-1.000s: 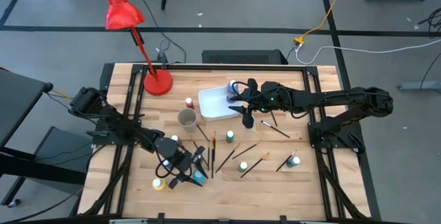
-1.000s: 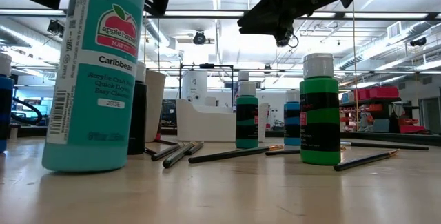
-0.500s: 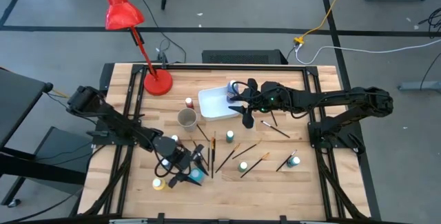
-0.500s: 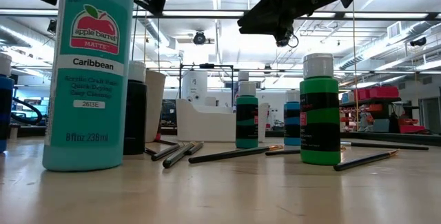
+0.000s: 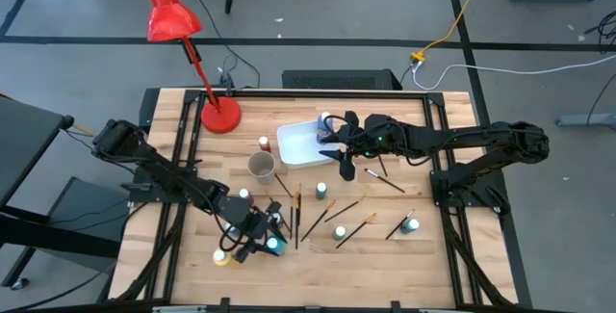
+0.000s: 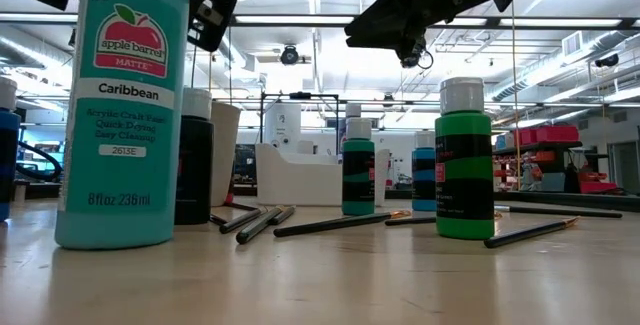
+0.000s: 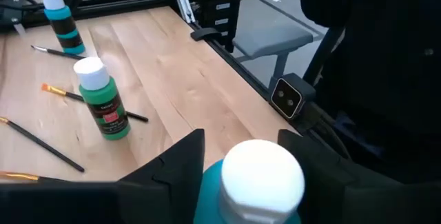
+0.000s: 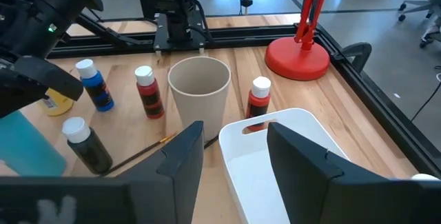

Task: Pick & Place Paint Supplies
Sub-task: Put the light blue paint bottle into the white bin

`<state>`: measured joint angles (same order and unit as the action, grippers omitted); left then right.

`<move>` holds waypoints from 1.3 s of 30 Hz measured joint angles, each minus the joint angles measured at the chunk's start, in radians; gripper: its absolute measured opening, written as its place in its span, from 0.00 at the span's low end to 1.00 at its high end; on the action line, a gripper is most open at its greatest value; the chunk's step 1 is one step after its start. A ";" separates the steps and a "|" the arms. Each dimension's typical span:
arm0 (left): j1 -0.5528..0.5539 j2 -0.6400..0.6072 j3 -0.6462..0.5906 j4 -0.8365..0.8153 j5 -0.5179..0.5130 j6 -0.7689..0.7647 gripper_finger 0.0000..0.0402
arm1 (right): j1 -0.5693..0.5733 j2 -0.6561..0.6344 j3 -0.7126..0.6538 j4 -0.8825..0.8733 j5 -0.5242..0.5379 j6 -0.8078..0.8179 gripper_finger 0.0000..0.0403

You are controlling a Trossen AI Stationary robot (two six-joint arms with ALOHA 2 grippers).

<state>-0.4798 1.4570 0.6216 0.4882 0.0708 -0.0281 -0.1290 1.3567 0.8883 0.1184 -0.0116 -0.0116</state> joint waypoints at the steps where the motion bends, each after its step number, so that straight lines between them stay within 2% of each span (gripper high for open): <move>1: -0.002 0.000 0.000 0.000 0.000 0.006 0.45 | 0.000 0.000 0.000 0.000 0.000 0.000 0.41; 6: -0.007 0.000 0.000 0.011 -0.005 0.040 0.29 | 0.000 0.000 0.000 0.002 -0.001 0.017 0.41; 10: 0.000 0.003 0.003 0.077 -0.020 0.063 0.29 | 0.000 0.000 0.000 0.001 -0.005 0.022 0.41; 14: 0.035 0.000 0.038 0.078 -0.105 0.057 0.29 | 0.000 0.000 0.000 0.000 -0.005 0.002 0.41; 21: 0.160 -0.004 0.175 -0.027 -0.111 0.077 0.31 | 0.000 -0.026 0.000 -0.038 -0.007 -0.015 0.41; 25: 0.247 -0.004 0.279 -0.146 -0.119 0.093 0.31 | -0.001 -0.099 0.000 -0.196 -0.006 -0.031 0.41; 30: 0.340 -0.004 0.374 -0.230 -0.263 0.115 0.30 | 0.000 -0.192 0.000 -0.373 -0.005 -0.006 0.41; 33: 0.400 -0.004 0.406 -0.235 -0.354 0.153 0.31 | 0.010 -0.210 0.000 -0.384 -0.004 0.013 0.41; 36: 0.474 -0.005 0.421 -0.230 -0.370 0.171 0.34 | 0.021 -0.206 0.000 -0.380 -0.004 -0.009 0.41; 39: 0.549 -0.001 0.421 -0.240 -0.364 0.158 0.31 | 0.025 -0.188 0.000 -0.381 -0.004 -0.036 0.41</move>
<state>0.0694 1.4559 1.0424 0.2479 -0.2935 0.1299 -0.1037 1.1692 0.8883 -0.2623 -0.0158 -0.0472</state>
